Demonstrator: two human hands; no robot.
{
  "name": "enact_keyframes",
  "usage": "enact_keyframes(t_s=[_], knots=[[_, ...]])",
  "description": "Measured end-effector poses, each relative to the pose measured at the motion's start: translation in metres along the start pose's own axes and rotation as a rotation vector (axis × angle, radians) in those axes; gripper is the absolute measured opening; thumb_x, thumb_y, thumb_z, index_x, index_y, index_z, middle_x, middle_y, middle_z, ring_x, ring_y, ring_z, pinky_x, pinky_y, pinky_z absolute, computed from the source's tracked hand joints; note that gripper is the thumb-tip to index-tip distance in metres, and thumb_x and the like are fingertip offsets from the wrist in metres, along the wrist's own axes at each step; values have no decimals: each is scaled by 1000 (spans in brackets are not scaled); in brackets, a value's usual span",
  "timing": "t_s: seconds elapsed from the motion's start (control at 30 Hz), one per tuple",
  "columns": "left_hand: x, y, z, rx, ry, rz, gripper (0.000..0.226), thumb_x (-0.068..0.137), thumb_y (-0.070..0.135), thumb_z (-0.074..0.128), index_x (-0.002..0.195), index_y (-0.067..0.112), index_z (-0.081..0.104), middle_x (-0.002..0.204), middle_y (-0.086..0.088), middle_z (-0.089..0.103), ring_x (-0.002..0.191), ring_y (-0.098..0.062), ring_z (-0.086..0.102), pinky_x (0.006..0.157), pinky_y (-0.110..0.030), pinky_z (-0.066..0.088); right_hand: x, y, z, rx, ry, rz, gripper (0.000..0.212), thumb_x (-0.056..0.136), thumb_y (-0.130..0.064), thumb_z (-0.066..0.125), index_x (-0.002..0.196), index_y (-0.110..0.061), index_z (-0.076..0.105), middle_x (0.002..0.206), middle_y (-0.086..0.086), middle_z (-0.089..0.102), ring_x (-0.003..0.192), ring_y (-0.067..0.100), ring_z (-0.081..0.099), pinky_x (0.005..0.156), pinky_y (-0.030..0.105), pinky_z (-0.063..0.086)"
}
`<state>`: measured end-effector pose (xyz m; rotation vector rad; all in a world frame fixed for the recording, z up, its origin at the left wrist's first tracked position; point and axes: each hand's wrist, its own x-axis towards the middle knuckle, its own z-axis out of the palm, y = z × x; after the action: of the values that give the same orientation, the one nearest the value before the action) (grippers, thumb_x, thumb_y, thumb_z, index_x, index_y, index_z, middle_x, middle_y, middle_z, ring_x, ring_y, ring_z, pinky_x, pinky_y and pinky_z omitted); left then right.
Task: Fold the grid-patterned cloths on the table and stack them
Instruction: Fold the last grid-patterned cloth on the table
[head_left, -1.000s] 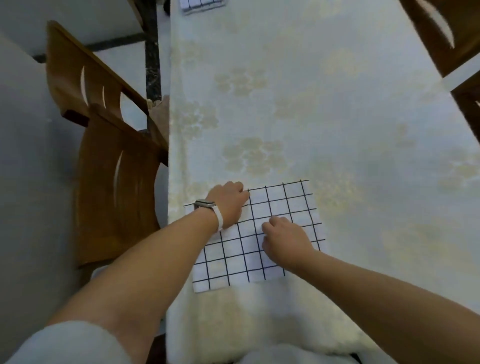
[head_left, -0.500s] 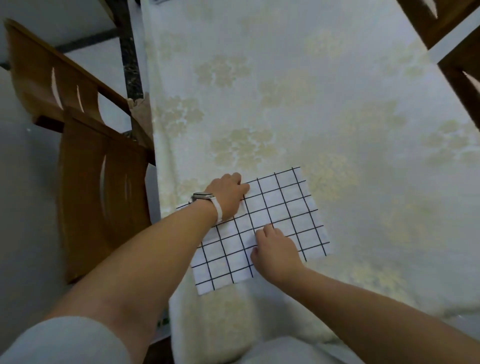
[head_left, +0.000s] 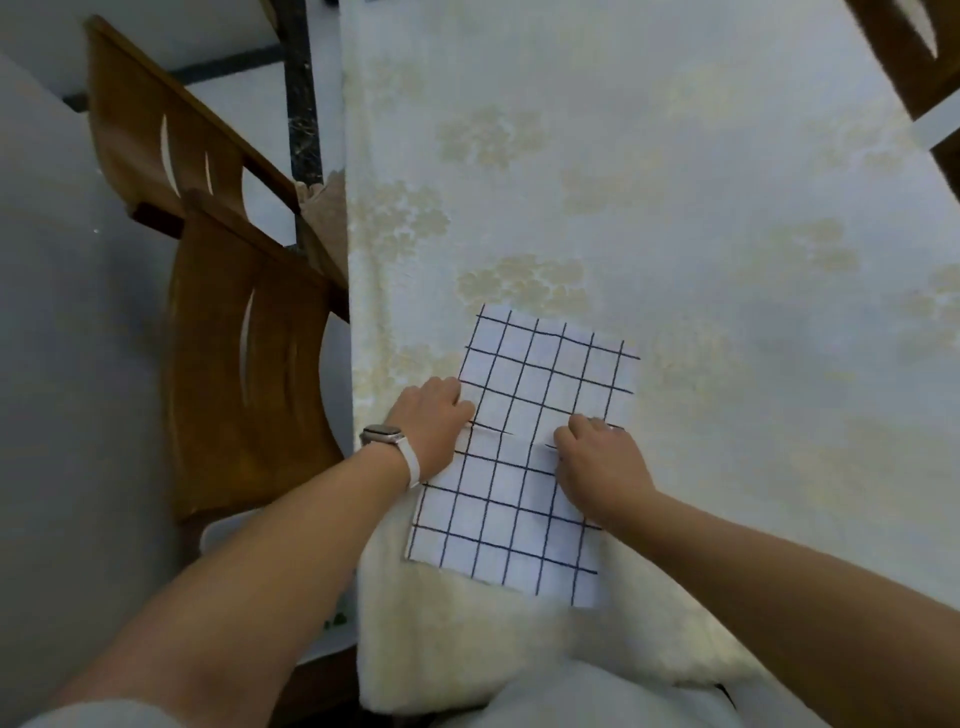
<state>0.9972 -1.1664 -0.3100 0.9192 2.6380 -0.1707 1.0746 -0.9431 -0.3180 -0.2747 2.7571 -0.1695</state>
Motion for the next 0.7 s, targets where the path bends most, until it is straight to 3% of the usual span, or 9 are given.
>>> enact_keyframes(t_s=[0.13,0.27,0.4,0.53,0.7], knots=[[-33,15,15,-64,16,-61,24,76,4,55,97,16,59,100,-6,51,90,-27,46,66,-33,29,9,6,-8,-110,2,-77,20,69,-14,73,84,-15,60,80,6,59,72,27,56,59,35,43],[-49,26,25,-184,13,-179,20,89,14,47,108,17,55,107,-3,52,96,-25,47,76,-35,37,8,6,-7,-117,19,-121,13,77,-17,64,89,-14,60,84,6,59,76,28,55,65,36,42],[-55,26,38,-299,94,-277,14,91,23,53,100,15,61,102,-3,55,93,-26,51,76,-39,46,4,8,-3,-98,37,-88,16,70,-17,70,82,-12,61,78,7,58,70,29,56,59,35,42],[-53,30,41,-332,98,-321,6,90,15,55,93,16,60,98,-1,52,90,-23,48,74,-36,44,3,13,5,-55,63,-93,12,74,-14,67,82,-12,59,81,7,57,74,30,55,61,33,34],[-56,31,34,-310,81,-287,17,84,3,52,92,18,53,97,0,50,87,-21,45,71,-31,38,3,19,8,-36,104,-131,11,74,-13,67,80,-12,58,78,6,55,69,29,52,59,33,35]])
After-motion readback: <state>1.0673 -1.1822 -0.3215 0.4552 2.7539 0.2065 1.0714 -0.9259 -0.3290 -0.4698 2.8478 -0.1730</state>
